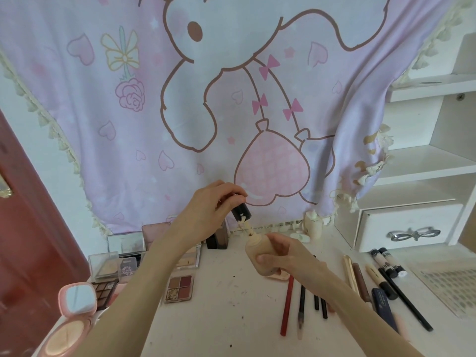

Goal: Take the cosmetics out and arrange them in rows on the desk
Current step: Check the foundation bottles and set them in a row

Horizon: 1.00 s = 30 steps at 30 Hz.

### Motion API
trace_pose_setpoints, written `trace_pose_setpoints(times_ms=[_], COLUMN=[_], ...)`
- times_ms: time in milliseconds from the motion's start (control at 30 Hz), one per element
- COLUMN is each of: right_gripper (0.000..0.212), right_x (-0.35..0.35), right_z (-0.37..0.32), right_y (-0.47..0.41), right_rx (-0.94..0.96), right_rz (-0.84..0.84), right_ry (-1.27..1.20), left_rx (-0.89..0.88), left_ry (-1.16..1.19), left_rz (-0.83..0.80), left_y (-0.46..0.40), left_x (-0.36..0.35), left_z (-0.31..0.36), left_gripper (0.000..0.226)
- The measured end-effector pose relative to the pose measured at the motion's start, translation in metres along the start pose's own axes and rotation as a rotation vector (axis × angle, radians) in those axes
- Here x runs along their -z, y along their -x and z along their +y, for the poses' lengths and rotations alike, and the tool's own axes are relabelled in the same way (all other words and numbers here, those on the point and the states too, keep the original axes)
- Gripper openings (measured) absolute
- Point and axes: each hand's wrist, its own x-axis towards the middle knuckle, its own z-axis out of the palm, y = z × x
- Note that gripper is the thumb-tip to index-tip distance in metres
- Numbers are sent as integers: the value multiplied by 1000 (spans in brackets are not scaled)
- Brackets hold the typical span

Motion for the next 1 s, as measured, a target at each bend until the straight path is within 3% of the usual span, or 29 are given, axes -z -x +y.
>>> trace_pose_setpoints(times_ms=[1000], right_gripper=[36], right_x=[-1], right_z=[11], right_y=[2], right_rx=[-16], right_rz=[12], right_ry=[-21], left_rx=[60], left_ry=[-4], left_rz=[93], left_y=[8], left_x=[-4], left_z=[-22], left_gripper=[19])
